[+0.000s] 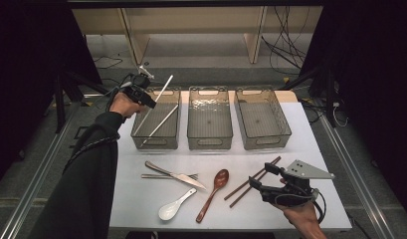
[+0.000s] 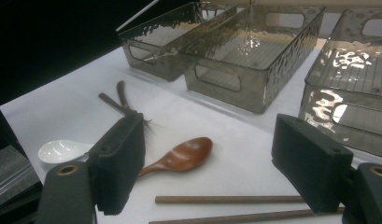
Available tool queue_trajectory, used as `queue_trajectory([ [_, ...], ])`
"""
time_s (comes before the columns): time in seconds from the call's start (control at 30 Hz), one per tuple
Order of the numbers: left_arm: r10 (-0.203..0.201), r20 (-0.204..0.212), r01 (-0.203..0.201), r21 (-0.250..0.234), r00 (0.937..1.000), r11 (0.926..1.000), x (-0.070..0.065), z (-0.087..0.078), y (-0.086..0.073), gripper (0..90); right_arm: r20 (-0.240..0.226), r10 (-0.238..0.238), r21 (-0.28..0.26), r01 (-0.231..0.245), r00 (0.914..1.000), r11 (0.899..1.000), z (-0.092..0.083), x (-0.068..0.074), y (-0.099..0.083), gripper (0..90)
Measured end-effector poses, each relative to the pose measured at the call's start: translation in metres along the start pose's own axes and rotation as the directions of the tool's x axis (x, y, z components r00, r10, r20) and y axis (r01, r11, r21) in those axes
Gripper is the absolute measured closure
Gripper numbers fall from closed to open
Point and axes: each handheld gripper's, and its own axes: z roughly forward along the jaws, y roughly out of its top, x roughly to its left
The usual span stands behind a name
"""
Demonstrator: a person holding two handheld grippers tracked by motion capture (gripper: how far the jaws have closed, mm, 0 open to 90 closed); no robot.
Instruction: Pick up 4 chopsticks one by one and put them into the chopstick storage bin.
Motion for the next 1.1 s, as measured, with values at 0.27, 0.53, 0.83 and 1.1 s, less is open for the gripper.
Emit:
queue_trajectory([
  [0.27, -0.002, -0.023, 0.001, -0.01, 0.9997, 1.0, 0.002, 0.008, 0.0, 84.1, 0.0, 0.0, -0.002, 0.0, 1.0, 1.0, -0.001, 0.0, 0.0, 26.8],
  [0.53, 0.008, -0.034, -0.009, -0.023, 0.9994, 0.9997, 0.002, 0.015, -0.004, 84.1, 0.0, 0.0, -0.004, 0.0, 1.0, 1.0, -0.001, 0.0, 0.0, 26.8],
  [0.83, 0.01, -0.047, -0.01, -0.008, 0.9988, 0.9999, 0.003, 0.025, -0.011, 83.8, -0.001, 0.002, 0.0, -0.002, 1.0, 1.0, 0.0, 0.0, 0.0, 26.8],
  [1.1, -0.011, -0.046, 0.011, -0.006, 0.9989, 0.9999, 0.001, 0.03, -0.014, 79.2, 0.001, 0.003, -0.003, -0.003, 1.0, 1.0, -0.001, 0.0, 0.0, 26.8],
])
